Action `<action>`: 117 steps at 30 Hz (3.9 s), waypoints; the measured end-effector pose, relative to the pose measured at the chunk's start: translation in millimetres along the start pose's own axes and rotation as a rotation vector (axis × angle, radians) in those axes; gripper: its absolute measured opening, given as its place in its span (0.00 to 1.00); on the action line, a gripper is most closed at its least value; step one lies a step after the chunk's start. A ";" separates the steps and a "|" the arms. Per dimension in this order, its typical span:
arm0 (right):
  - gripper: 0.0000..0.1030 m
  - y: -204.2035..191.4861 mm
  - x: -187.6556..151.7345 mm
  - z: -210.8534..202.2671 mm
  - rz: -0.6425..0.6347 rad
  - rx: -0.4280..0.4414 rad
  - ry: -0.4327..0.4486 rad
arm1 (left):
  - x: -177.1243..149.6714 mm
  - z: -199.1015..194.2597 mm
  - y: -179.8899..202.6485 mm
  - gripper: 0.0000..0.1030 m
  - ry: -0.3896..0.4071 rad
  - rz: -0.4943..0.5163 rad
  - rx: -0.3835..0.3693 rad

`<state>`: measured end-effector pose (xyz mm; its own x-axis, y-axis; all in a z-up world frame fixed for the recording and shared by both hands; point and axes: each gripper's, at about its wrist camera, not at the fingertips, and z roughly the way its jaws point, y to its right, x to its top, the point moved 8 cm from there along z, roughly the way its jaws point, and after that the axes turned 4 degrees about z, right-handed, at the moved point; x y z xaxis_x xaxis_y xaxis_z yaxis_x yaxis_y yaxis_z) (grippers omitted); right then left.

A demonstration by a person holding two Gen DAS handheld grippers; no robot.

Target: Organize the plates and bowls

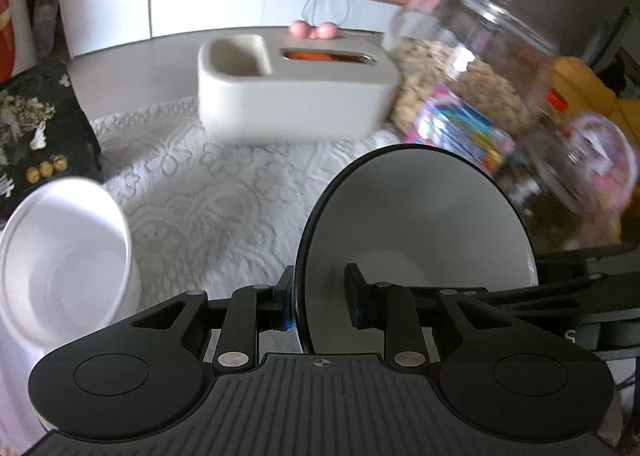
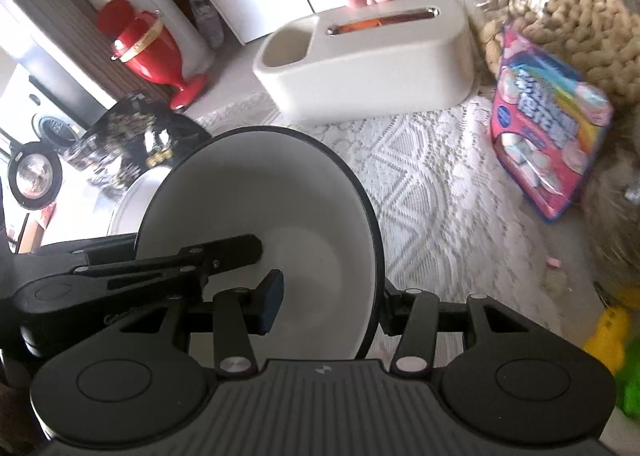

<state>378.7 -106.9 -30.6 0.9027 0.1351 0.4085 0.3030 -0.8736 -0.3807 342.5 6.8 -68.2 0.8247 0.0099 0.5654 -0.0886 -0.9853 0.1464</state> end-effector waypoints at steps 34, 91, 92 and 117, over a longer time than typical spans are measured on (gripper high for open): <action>0.49 36.9 -91.7 2.9 -0.020 -0.075 -0.130 | -96.1 1.8 37.1 0.23 -0.075 0.053 -0.047; 0.32 -158.7 24.8 110.2 -0.119 -0.181 -0.001 | -43.8 -62.5 -190.6 0.22 0.227 -0.391 0.004; 0.32 -157.0 25.2 95.1 -0.125 -0.189 0.019 | -41.8 -68.5 -182.1 0.22 0.234 -0.379 -0.009; 0.36 -18.2 -88.1 -50.8 -0.116 -0.412 0.000 | -94.8 -61.8 17.1 0.25 0.048 -0.051 -0.335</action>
<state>278.1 -126.7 -17.5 0.8701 0.2433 0.4286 0.2551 -0.9664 0.0307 228.3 -0.4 -69.1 0.8065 0.0738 0.5866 -0.2325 -0.8727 0.4294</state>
